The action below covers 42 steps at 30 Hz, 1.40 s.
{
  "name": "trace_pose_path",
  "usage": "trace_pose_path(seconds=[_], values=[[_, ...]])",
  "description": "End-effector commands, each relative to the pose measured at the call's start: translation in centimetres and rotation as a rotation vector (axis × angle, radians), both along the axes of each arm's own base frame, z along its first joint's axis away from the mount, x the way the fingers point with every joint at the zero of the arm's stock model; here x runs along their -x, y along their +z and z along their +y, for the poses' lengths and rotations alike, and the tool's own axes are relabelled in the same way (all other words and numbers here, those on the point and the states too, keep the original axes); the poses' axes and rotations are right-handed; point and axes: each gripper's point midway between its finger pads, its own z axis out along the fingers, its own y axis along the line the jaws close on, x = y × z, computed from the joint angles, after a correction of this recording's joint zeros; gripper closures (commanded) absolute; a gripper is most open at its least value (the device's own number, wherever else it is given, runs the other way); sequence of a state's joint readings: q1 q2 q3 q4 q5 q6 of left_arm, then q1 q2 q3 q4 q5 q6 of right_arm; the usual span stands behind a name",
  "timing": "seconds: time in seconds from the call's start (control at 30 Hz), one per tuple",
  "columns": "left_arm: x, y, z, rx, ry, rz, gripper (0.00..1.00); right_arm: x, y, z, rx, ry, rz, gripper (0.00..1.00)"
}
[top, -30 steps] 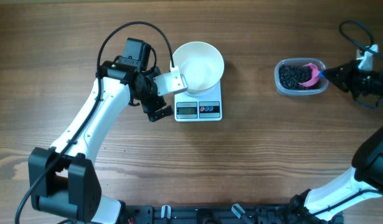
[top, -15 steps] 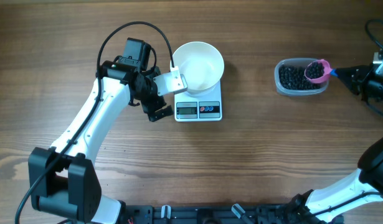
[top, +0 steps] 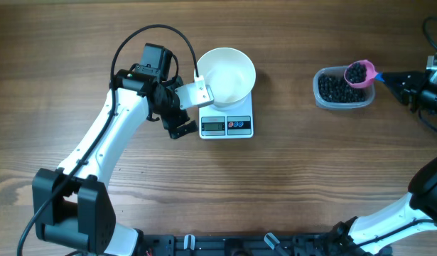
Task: Scoop item into bowl and weigh 150g on scale
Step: 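Lift the filled pink scoop out of the bean tub with the right gripper, then carry the scoop left over the white bowl on the scale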
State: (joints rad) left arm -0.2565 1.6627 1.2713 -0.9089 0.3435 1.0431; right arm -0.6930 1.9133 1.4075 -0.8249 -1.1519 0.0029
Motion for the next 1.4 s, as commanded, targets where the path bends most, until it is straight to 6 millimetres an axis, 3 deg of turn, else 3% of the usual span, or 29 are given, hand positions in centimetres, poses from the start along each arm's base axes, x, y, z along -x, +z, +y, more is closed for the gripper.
trace_pose_path(seconds=[0.0,0.13,0.47,0.77,0.87,0.93,1.13,1.23,1.37], values=[[0.0,0.2,-0.4,0.022,-0.023,-0.001,0.0,0.0,0.9,0.8,-0.095,0.024,-0.055,0.9],[0.0,0.1,-0.4,0.022,-0.023,-0.001,0.0,-0.1,2.5,1.5,-0.163,0.051,-0.118,0.94],[0.0,0.2,-0.4,0.022,-0.023,-0.001,0.0,-1.0,2.6,5.3,-0.176,0.143,-0.107,0.96],[0.0,0.2,-0.4,0.022,-0.023,-0.001,0.0,-2.7,2.8,13.8,-0.199,0.332,-0.078,0.96],[0.0,0.2,-0.4,0.022,-0.023,-0.001,0.0,-3.0,3.1,17.4,-0.203,0.41,-0.077,0.96],[0.0,0.1,-0.4,0.022,-0.023,-0.001,0.0,-2.9,3.3,21.1,-0.205,0.492,-0.08,0.95],[0.0,0.2,-0.4,0.022,-0.023,-0.001,0.0,-2.2,4.0,27.7,-0.199,0.643,-0.118,0.96],[0.0,0.1,-0.4,0.022,-0.023,-0.001,0.0,-2.3,3.8,30.1,-0.163,0.677,-0.134,0.96],[0.0,0.2,-0.4,0.022,-0.023,-0.001,0.0,-2.6,3.9,31.8,-0.124,0.695,-0.171,0.96]])
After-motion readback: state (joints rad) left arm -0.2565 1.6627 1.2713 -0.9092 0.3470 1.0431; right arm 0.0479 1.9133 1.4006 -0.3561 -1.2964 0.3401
